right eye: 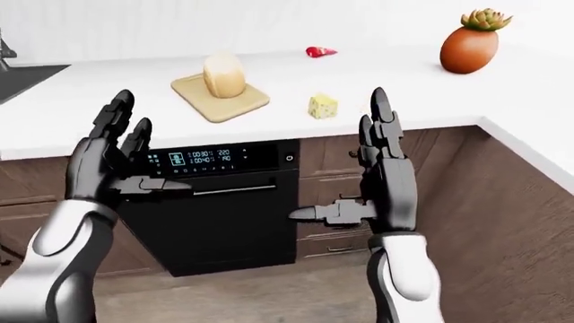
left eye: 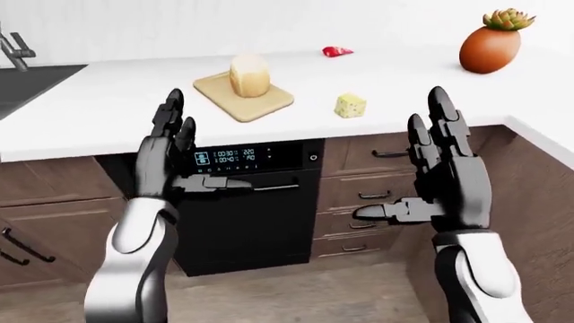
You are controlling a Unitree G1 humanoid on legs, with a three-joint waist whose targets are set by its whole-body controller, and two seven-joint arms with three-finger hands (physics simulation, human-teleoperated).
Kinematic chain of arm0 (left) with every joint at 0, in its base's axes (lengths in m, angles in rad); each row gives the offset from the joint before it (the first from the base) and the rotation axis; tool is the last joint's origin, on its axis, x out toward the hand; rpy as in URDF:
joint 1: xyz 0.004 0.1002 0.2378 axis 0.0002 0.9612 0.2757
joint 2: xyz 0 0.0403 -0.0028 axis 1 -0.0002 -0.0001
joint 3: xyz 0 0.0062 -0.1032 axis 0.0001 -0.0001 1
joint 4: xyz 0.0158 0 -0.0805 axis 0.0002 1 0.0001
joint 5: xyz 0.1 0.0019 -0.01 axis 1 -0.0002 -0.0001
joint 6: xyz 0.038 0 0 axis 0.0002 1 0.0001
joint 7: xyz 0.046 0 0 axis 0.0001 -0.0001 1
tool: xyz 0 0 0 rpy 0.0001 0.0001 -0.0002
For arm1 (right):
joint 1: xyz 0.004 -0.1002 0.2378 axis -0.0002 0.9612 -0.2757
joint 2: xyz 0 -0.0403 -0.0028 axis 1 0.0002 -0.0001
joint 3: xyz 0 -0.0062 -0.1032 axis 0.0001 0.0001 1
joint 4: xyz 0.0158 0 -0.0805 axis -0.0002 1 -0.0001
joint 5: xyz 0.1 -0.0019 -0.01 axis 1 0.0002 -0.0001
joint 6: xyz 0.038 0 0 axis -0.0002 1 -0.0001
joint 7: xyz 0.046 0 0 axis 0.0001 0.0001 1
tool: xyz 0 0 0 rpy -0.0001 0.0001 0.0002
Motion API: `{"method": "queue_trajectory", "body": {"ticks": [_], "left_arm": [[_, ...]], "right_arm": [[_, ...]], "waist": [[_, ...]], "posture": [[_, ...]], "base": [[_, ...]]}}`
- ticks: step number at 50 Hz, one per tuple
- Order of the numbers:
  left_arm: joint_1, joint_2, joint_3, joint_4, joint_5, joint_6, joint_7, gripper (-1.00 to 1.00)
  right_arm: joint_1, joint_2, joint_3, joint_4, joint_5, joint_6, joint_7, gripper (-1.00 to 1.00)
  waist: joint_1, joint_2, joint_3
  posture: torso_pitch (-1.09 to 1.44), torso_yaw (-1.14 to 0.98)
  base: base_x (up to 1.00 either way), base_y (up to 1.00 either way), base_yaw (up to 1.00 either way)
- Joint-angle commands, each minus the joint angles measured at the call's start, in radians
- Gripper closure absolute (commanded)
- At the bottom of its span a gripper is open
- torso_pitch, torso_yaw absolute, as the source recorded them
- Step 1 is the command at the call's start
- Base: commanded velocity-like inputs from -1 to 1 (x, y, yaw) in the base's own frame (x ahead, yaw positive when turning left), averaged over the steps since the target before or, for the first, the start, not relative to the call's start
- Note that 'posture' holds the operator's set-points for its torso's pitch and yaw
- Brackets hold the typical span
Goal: Pick up the wedge of cheese and place it on the slice of bread to prepare a simple cheese on bread dish.
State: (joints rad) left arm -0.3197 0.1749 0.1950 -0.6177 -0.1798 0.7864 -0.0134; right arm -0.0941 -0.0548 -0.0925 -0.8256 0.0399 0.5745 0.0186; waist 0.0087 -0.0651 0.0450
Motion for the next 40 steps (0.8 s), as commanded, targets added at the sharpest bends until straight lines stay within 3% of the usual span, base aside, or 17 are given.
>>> {"method": "queue_trajectory", "body": {"ticks": [1,4,7,14,16,17,18,20,21,22,29,35,40], "left_arm": [[-0.037,0.018,0.025,-0.041,-0.002,-0.021,0.010,-1.00],[-0.048,0.028,0.040,-0.057,-0.018,0.002,0.015,-1.00],[-0.054,0.036,0.044,-0.061,-0.026,0.010,0.020,-1.00],[-0.055,0.045,0.049,-0.047,-0.034,0.000,0.023,-1.00],[-0.059,0.047,0.049,-0.054,-0.038,0.008,0.026,-1.00],[-0.061,0.048,0.050,-0.054,-0.039,0.010,0.027,-1.00],[-0.062,0.049,0.051,-0.052,-0.039,0.008,0.027,-1.00],[-0.060,0.049,0.049,-0.054,-0.040,0.008,0.027,-1.00],[-0.061,0.050,0.049,-0.054,-0.039,0.008,0.028,-1.00],[-0.064,0.051,0.050,-0.056,-0.041,0.013,0.029,-1.00],[-0.068,0.052,0.044,-0.050,-0.039,0.009,0.030,-1.00],[-0.080,0.054,0.040,-0.047,-0.036,0.013,0.029,-1.00],[-0.080,0.048,0.031,-0.040,-0.029,0.008,0.026,-1.00]], "right_arm": [[-0.031,-0.001,0.005,-0.057,0.002,-0.007,0.006,-1.00],[-0.037,-0.002,0.004,-0.090,0.003,0.014,0.007,-1.00],[-0.048,-0.003,0.006,-0.104,0.002,0.029,0.005,-1.00],[-0.051,-0.004,0.007,-0.115,0.007,0.029,0.008,-1.00],[-0.049,-0.001,-0.001,-0.107,0.013,0.018,0.008,-1.00],[-0.047,-0.001,-0.001,-0.111,0.014,0.018,0.007,-1.00],[-0.049,-0.003,-0.002,-0.115,0.015,0.023,0.006,-1.00],[-0.057,-0.005,-0.005,-0.127,0.016,0.040,0.003,-1.00],[-0.055,-0.005,-0.007,-0.125,0.019,0.037,0.004,-1.00],[-0.050,-0.006,-0.001,-0.123,0.018,0.028,0.007,-1.00],[-0.050,-0.001,-0.008,-0.116,0.032,0.022,0.008,-1.00],[-0.042,-0.006,-0.017,-0.111,0.036,0.009,0.005,-1.00],[-0.032,-0.006,-0.017,-0.108,0.037,-0.006,0.005,-1.00]], "waist": [[0.004,-0.007,-0.016],[0.004,-0.008,-0.014],[0.003,0.007,-0.022],[0.007,0.079,-0.030],[0.014,0.111,-0.040],[0.017,0.138,-0.049],[0.018,0.119,-0.059],[0.029,0.141,-0.027],[0.032,0.138,-0.029],[0.033,0.122,-0.030],[0.006,0.105,-0.031],[0.010,0.092,-0.043],[0.014,0.089,-0.039]], "posture": [[0.00,0.00],[0.00,0.00],[0.00,0.00],[0.00,0.00],[0.00,0.00],[0.00,0.00],[0.00,0.00],[0.00,0.00],[0.00,0.00],[0.00,0.00],[0.00,0.00],[0.00,0.00],[0.00,0.00]], "base": [[0.36,0.37,0.00],[0.31,0.43,0.00],[0.16,0.50,0.00],[0.10,0.51,0.00],[0.00,0.51,0.00],[0.00,0.48,0.00],[0.00,0.46,0.00],[0.00,0.46,0.00],[0.00,0.38,0.00],[0.00,0.00,0.00],[0.00,0.00,0.00],[0.01,0.00,0.00],[0.01,0.00,0.00]]}}
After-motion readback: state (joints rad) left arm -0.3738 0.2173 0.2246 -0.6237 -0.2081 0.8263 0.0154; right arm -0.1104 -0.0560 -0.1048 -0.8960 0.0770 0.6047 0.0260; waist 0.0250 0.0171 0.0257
